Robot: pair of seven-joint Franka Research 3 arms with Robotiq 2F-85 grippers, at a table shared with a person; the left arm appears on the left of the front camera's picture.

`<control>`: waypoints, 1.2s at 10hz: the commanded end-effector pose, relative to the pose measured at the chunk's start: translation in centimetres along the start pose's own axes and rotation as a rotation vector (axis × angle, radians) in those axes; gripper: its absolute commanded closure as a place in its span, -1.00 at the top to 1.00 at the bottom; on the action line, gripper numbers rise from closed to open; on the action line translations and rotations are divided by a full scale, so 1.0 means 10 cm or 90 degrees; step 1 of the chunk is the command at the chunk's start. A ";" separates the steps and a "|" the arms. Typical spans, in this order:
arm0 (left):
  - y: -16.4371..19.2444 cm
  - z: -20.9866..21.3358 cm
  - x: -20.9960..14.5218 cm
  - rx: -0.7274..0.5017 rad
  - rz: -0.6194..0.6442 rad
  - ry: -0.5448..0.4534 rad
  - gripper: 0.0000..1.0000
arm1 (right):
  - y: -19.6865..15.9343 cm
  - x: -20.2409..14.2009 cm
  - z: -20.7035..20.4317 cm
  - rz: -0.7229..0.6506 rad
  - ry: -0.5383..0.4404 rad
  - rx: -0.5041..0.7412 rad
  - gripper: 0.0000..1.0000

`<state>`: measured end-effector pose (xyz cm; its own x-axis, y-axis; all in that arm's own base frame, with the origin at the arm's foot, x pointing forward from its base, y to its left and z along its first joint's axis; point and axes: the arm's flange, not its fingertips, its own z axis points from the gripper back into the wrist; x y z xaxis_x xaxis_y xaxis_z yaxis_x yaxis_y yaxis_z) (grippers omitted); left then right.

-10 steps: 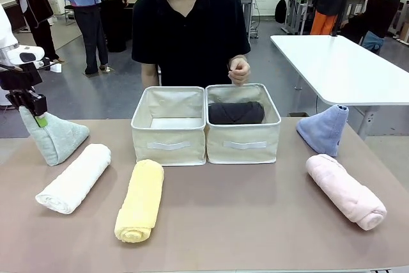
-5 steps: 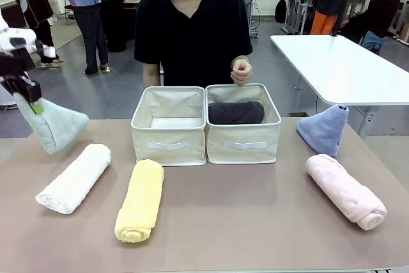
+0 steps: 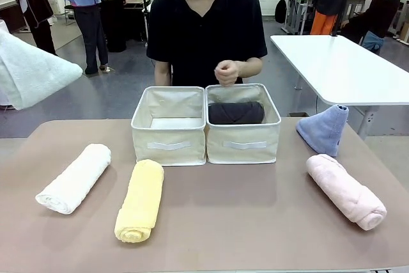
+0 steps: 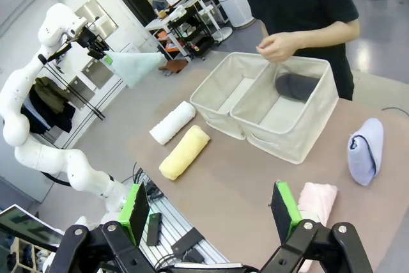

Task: Sort the towels based on their folding style.
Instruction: Pick up one triangle-folded towel and place it in the left Fabric basket.

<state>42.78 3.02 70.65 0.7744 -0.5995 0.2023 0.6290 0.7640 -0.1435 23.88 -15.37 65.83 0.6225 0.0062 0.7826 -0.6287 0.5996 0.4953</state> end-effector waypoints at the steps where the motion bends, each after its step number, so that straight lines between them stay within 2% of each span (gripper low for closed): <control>1: 0.05 -0.02 -0.03 -0.012 -0.019 0.028 -0.97 | 0.00 0.02 -0.01 0.011 -0.007 0.013 1.00; 2: 0.00 0.00 0.00 0.000 0.000 0.000 -0.97 | 0.00 0.02 -0.01 0.011 -0.007 0.013 1.00; 4: 0.00 0.00 0.00 0.000 0.000 0.000 -0.97 | 0.00 0.02 -0.01 0.011 -0.007 0.013 1.00; 5: 0.00 0.00 -0.01 -0.008 -0.002 0.010 -0.61 | 0.00 0.02 -0.01 0.011 -0.007 0.013 1.00; 6: 0.00 -0.12 -0.10 -0.028 -0.021 0.025 -0.61 | 0.00 0.02 -0.01 0.011 -0.007 0.013 1.00; 7: -0.04 -0.10 -0.31 -0.042 -0.039 0.072 -0.61 | 0.00 0.02 -0.01 0.011 -0.007 0.013 1.00; 8: -0.06 0.11 -0.66 -0.053 -0.057 0.090 -0.61 | 0.00 0.02 -0.01 0.011 -0.007 0.013 1.00; 10: -0.32 0.58 -1.53 -0.062 -0.089 0.084 -0.61 | 0.00 0.02 -0.01 0.011 -0.007 0.013 1.00; 12: -0.43 0.63 -1.77 -0.092 -0.133 0.086 -0.61 | 0.00 0.02 -0.01 0.011 -0.007 0.013 1.00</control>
<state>24.73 12.46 74.29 0.6649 -0.7385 0.1120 0.7370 0.6242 -0.2591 23.91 -15.36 65.83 0.6234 0.0089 0.7819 -0.6289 0.6000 0.4945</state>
